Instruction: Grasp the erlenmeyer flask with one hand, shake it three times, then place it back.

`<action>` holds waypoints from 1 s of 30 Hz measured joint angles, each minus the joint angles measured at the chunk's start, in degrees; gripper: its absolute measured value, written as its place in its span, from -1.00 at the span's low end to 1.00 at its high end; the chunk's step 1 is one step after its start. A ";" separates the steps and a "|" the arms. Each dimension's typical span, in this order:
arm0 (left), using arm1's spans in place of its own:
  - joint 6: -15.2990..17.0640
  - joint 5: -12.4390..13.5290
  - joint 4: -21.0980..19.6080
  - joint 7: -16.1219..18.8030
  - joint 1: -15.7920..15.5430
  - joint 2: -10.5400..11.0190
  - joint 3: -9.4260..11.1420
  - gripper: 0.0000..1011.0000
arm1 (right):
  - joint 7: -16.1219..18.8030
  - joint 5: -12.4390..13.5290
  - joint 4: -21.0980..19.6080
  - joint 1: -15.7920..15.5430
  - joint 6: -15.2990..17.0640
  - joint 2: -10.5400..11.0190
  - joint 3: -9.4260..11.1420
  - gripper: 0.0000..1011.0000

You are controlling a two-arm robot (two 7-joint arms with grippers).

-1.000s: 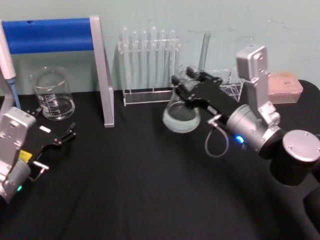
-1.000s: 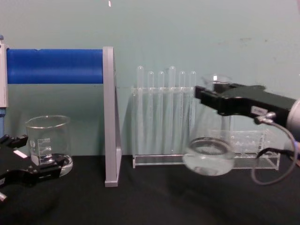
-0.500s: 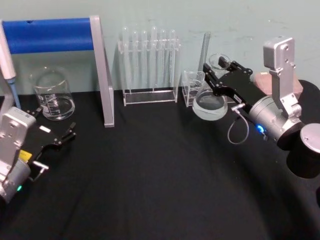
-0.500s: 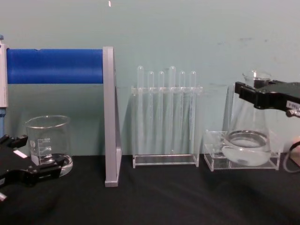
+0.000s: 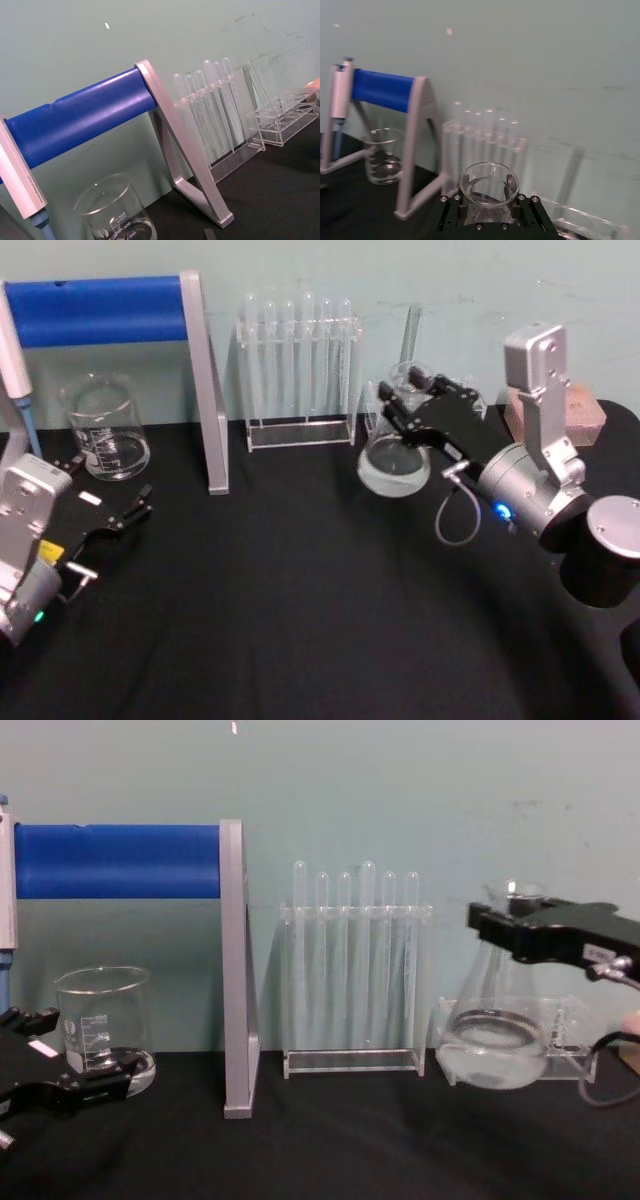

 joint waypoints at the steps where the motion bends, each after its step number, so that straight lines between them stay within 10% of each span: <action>1: 0.00 0.00 0.00 0.00 0.00 0.00 0.00 0.98 | 0.62 0.19 -0.51 -0.24 0.21 -0.01 -0.47 -0.11; 30: 0.00 0.00 0.00 0.00 0.00 0.00 0.00 0.98 | 7.44 5.37 -7.90 -3.39 2.44 2.25 -9.87 -0.11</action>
